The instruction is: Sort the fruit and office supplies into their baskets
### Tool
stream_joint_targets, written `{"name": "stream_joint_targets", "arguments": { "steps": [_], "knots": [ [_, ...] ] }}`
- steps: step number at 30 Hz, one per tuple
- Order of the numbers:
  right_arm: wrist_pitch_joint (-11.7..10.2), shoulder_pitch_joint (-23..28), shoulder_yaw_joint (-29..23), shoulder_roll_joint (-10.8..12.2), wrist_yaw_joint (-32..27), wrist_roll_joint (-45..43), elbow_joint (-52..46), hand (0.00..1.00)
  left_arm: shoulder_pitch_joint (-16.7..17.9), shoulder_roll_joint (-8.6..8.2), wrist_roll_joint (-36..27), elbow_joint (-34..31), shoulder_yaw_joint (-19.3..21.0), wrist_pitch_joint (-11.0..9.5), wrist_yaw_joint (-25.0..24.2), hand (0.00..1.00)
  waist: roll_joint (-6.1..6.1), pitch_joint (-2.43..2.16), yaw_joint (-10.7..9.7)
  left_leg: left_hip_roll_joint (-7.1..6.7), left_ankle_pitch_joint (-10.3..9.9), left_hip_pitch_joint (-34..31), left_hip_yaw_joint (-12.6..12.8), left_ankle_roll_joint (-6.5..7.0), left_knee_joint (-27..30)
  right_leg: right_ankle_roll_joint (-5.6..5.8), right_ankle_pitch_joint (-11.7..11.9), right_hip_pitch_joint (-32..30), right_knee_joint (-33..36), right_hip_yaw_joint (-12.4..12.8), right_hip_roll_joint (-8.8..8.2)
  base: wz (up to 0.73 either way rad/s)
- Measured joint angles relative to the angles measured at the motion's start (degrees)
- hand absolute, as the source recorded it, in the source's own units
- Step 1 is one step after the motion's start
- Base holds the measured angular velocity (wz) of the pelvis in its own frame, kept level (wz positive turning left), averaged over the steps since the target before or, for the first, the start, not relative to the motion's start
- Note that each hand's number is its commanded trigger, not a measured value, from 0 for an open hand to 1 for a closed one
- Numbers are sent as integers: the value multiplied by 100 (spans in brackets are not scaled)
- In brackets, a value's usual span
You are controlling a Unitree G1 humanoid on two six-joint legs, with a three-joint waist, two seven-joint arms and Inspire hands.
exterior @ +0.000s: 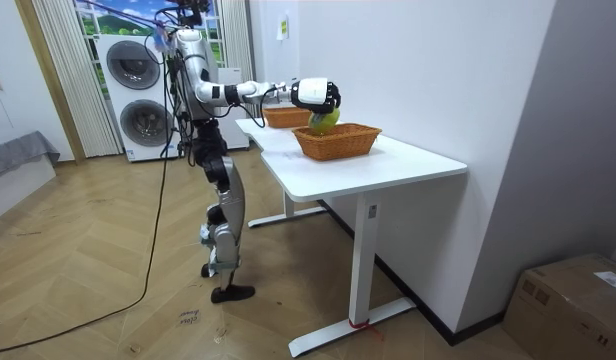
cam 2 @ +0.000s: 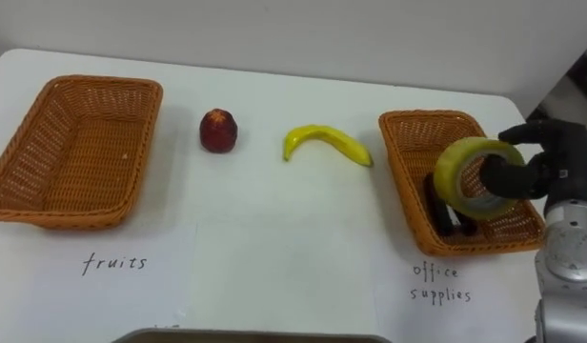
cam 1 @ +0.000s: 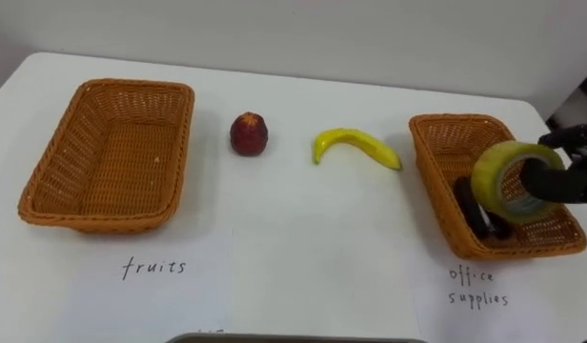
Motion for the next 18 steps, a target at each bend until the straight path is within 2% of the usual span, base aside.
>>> {"name": "stream_joint_targets", "arguments": {
  "steps": [5,6,7,8,9,10,18],
  "knots": [
    [0,0,0,0,-3,-7,91,99,6,14,-1,2,18,3,3,0,-47,16,11,2,0,29,-3,0,-8,0,0,24,-1,6,2,0],
    [0,0,1,0,-3,-5,124,89,6,19,-1,3,18,4,3,0,-59,20,11,2,0,29,-3,0,-8,0,0,25,-1,6,3,0],
    [0,0,1,0,-3,-5,225,62,5,24,-1,4,18,5,3,0,-86,22,14,2,0,29,-4,0,-8,0,0,25,-2,6,3,0],
    [1,0,1,0,-2,-6,312,44,5,24,-8,14,13,5,2,0,-104,27,16,2,0,28,-3,0,-7,0,0,27,-2,6,2,0],
    [2,0,1,0,-2,-6,341,7,5,24,-18,24,9,6,-1,0,-110,31,16,1,-1,28,-3,0,-6,0,0,27,-2,6,1,0],
    [3,0,1,0,-2,-5,383,0,3,23,-27,40,4,11,-8,0,-118,36,14,-1,-1,27,-3,2,-6,0,0,27,-1,7,0,0],
    [1,-2,1,0,11,-15,452,0,3,23,-25,61,6,24,-64,0,-93,51,16,0,-2,27,-1,2,-4,0,0,26,-2,7,2,0]
  ]
}}
